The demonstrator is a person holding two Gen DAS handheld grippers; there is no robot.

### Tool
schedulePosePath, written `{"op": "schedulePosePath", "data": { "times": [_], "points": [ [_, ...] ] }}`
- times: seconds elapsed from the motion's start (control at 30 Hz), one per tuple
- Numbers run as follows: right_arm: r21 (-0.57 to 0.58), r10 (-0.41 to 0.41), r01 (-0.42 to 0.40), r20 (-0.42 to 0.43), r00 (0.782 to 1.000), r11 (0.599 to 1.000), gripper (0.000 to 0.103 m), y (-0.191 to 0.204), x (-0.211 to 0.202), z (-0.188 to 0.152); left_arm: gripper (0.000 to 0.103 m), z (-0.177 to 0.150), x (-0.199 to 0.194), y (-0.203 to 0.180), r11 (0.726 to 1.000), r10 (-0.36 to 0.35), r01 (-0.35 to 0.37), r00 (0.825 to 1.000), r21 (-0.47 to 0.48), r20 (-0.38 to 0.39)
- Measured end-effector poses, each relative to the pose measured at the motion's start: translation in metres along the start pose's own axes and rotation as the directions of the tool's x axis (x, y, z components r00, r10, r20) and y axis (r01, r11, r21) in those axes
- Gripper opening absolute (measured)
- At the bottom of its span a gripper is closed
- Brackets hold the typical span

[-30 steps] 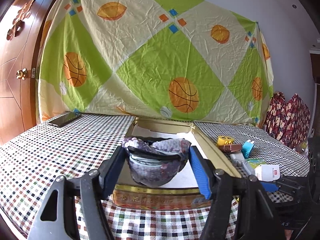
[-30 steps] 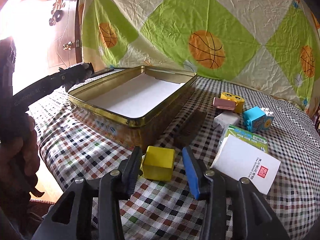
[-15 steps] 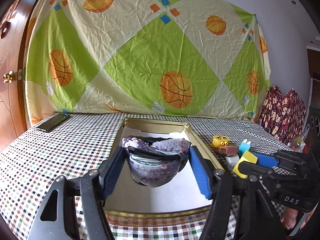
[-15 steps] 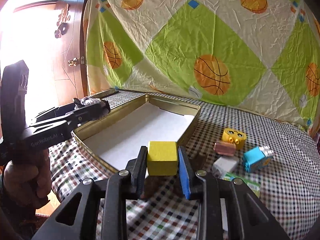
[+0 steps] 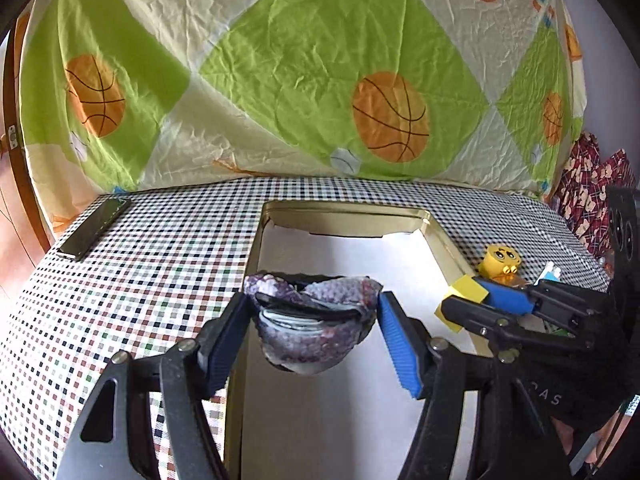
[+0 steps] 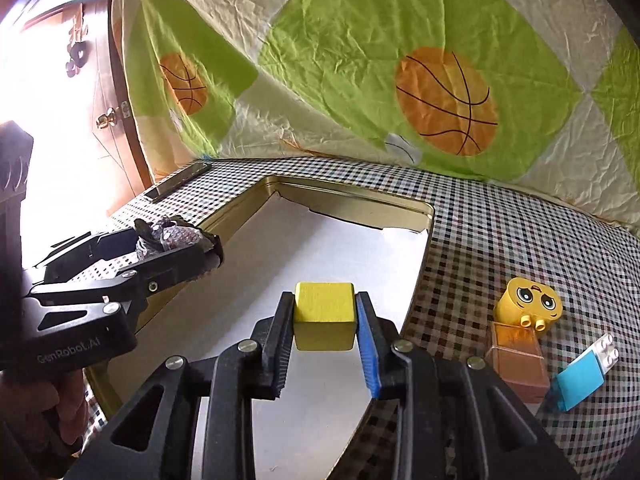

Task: Organize rigid objects
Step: 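Open both grippers to drop the pouch and yellow cube into the tin, then grasp the white booklet with the right gripper and lift it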

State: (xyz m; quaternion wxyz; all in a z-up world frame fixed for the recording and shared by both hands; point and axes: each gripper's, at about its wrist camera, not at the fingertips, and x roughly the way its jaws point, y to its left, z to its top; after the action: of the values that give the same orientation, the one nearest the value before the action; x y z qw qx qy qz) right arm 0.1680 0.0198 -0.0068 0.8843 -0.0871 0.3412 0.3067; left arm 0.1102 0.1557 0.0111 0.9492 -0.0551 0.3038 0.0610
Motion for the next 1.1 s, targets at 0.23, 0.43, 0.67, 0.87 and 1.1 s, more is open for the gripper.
{"op": "schedulePosePath", "data": {
  "times": [0.23,0.43,0.67,0.87,1.1],
  "points": [
    [0.073,0.019,-0.017,-0.037,0.999,0.997,0.032,-0.002,0.016,0.006,0.067,0.008,0.012,0.013,1.000,0.028,-0.027,0.999,0.007,-0.024],
    [0.076,0.003,0.000,-0.045,0.999,0.997,0.043,0.007,0.020,0.009,0.073,0.014,0.015,0.017,0.999,0.025,-0.024,0.999,0.032,-0.028],
    [0.112,-0.039,0.033,0.051,0.998,0.993,0.070,-0.004,-0.009,0.005,0.097,0.008,-0.005,0.009,0.998,0.066,-0.067,0.996,0.021,0.052],
    [0.099,-0.047,0.036,0.117,0.992,0.994,0.070,-0.010,-0.055,-0.023,0.103,-0.013,-0.041,-0.007,0.996,0.092,-0.089,0.982,-0.027,0.165],
    [0.083,-0.187,0.174,0.193,0.963,0.981,0.081,-0.043,-0.125,-0.086,0.103,-0.059,-0.071,-0.045,0.997,0.049,-0.033,0.968,-0.068,0.247]
  ]
}}
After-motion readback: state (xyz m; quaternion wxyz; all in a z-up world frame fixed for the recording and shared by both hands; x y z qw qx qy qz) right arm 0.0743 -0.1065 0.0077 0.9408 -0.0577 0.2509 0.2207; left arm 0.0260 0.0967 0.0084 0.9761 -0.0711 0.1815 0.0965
